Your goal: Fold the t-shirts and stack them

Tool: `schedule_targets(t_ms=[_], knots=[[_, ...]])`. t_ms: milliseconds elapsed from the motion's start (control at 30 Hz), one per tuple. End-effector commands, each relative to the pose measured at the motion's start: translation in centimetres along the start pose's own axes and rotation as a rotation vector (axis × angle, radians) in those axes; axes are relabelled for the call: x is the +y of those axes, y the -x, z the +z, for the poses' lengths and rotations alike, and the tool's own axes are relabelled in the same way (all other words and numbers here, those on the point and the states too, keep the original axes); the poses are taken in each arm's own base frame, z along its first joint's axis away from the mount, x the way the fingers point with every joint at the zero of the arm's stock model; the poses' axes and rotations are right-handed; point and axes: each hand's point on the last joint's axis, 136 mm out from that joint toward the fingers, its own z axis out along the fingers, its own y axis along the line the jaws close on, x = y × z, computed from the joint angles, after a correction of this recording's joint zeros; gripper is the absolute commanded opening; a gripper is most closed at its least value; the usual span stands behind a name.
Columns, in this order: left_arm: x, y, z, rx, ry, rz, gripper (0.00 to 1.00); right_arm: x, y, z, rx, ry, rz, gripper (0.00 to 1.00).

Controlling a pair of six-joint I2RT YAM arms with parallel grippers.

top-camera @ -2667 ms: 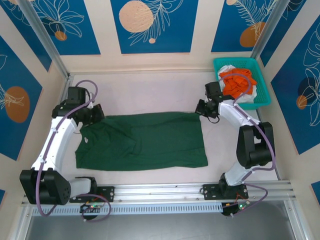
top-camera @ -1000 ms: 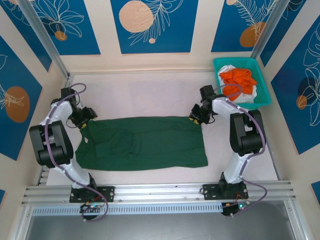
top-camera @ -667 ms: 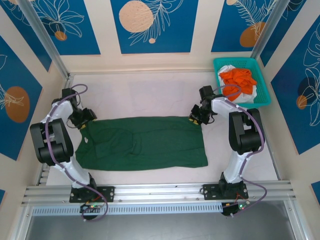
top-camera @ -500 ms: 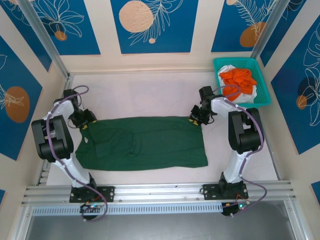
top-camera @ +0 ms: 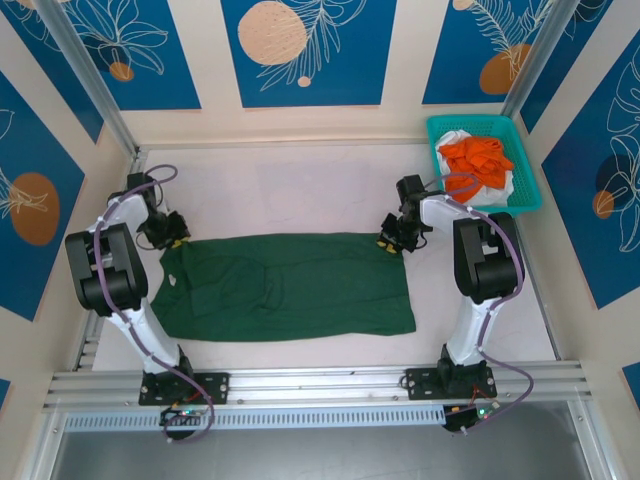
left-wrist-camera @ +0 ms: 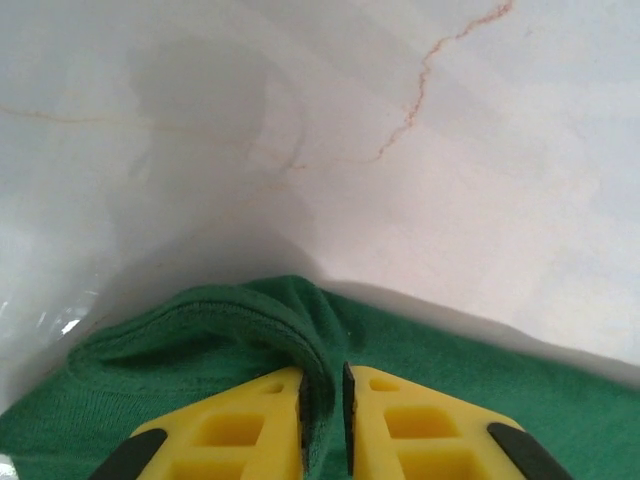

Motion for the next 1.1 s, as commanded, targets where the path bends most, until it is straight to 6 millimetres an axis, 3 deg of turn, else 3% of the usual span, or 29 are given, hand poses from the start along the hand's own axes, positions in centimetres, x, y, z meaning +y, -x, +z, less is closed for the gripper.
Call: schedule_targets(t_ms=[0,100,267,367,667,1000,1067], knots=[[-0.4,0.6,-0.1,0.000,-0.031,0.010,0.25,0.1,0.1,0.1,0.007,-0.010,0.008,0.23],[-0.4,0.2,-0.3,0.003,-0.037,0.018,0.28,-0.2,0.0,0.3,0.010,-0.018,0.013,0.23],[-0.1,0.0,0.1,-0.001,-0.029,0.023,0.00,-0.5,0.1,0.5,0.008,-0.036,0.021,0.23],[0.1,1.0,-0.4,-0.042,-0.003,0.028,0.00,-1.3,0.3,0.5,0.010,-0.071,0.048,0.23],[0.8,7.3,-4.0,-0.280,0.037,-0.010,0.00,-3.0,1.1,0.0,-0.001,-0.132,0.123,0.25],[1.3,9.5,-1.1,-0.239,0.052,-0.090,0.00,-3.3,2.3,-0.2,-0.011,-0.134,0.178,0.39],[1.7,9.7,-0.6,-0.218,0.079,-0.107,0.06,-3.0,2.5,-0.3,-0.016,-0.127,0.184,0.42]])
